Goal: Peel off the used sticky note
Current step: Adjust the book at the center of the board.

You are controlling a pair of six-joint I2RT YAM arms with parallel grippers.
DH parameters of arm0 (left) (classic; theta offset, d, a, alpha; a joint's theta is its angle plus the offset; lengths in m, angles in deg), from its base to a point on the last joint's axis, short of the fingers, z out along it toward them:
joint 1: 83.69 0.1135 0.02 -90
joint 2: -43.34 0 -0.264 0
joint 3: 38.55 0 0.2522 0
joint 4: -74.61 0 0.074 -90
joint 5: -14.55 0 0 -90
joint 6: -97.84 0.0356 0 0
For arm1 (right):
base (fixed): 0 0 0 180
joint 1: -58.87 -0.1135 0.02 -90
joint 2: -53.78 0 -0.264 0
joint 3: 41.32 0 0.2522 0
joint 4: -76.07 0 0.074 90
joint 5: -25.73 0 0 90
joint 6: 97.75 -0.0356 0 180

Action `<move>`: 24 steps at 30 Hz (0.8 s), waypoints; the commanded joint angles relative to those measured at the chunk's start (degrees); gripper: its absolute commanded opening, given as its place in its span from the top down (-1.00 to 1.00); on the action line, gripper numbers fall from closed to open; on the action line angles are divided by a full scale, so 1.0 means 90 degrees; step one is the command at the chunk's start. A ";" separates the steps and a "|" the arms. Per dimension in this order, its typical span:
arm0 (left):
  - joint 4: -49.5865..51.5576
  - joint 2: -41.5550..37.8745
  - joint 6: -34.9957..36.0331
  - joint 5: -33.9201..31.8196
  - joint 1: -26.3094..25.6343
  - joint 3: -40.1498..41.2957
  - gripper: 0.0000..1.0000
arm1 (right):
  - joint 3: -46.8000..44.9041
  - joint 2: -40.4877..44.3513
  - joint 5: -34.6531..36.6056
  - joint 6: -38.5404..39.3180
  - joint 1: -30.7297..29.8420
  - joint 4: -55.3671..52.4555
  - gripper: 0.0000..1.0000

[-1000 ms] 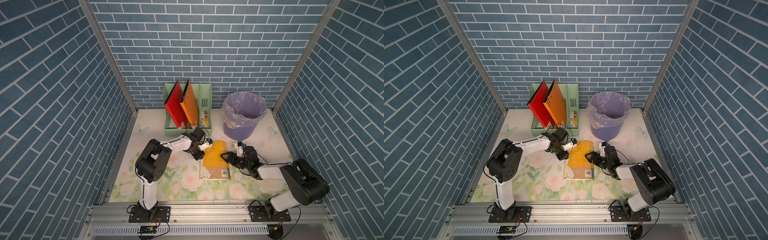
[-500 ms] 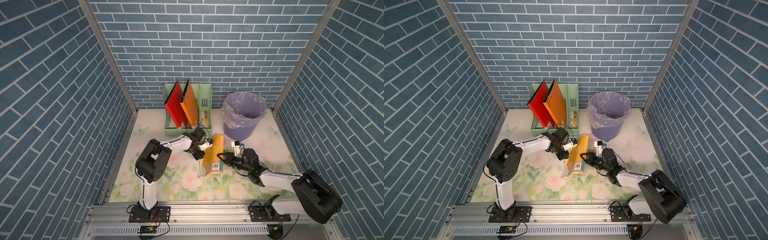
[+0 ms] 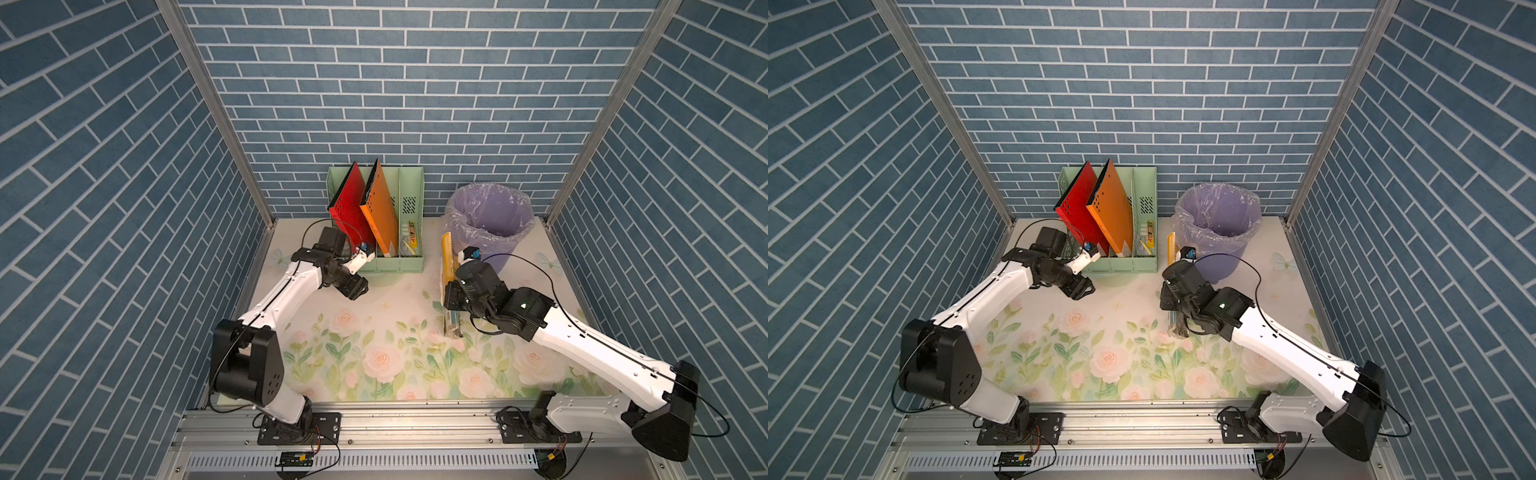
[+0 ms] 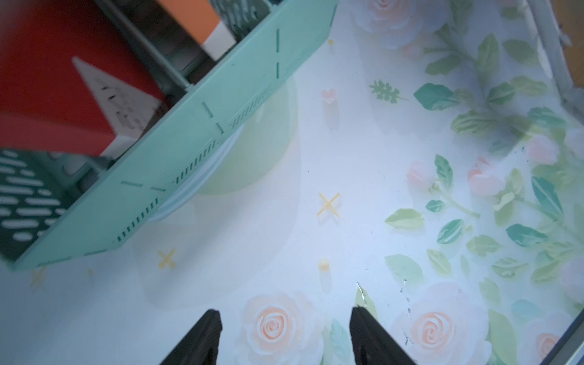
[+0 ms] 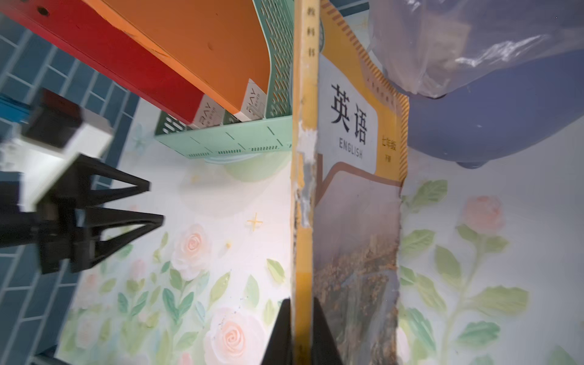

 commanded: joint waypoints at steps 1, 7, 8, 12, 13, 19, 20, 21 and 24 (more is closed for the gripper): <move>0.0496 -0.0278 0.0206 0.0275 0.0330 0.0419 -0.58 | 0.0600 -0.1239 0.1630 0.0317 -0.0553 -0.1939 1.00; 0.0542 -0.0645 0.0284 0.0443 0.1024 0.0653 -0.78 | 0.1523 -0.3428 0.1576 0.0561 -0.0947 -0.1471 1.00; 0.0557 -0.0659 0.0302 0.0489 0.1135 0.0646 -0.78 | 0.1715 -0.3752 0.1490 0.0631 -0.0990 -0.1325 1.00; 0.0661 -0.0739 0.0352 0.0641 0.1484 0.0553 -0.78 | 0.2587 -0.4957 0.0860 0.0853 -0.1137 -0.0829 1.00; 0.0672 -0.0768 0.0358 0.0660 0.1553 0.0547 -0.78 | 0.2803 -0.5184 0.0703 0.0862 -0.1187 -0.0761 0.81; 0.0601 -0.0863 0.0367 0.0628 0.1715 0.0682 -0.80 | 0.2582 -0.4966 -0.0485 0.0488 -0.1241 0.0732 -0.94; 0.0538 -0.0866 0.0313 0.0635 0.1710 0.0725 -0.83 | 0.2438 -0.4779 -0.0571 0.0426 -0.1223 0.1031 -0.98; 0.0478 -0.0859 0.0259 0.0650 0.1715 0.0772 -0.90 | 0.2302 -0.4602 -0.0586 0.0396 -0.1214 0.1262 -0.99; 0.0072 -0.0873 -0.0027 0.0666 0.1717 0.0911 -1.00 | 0.1781 -0.3838 -0.0457 0.0481 -0.1195 0.1815 -0.99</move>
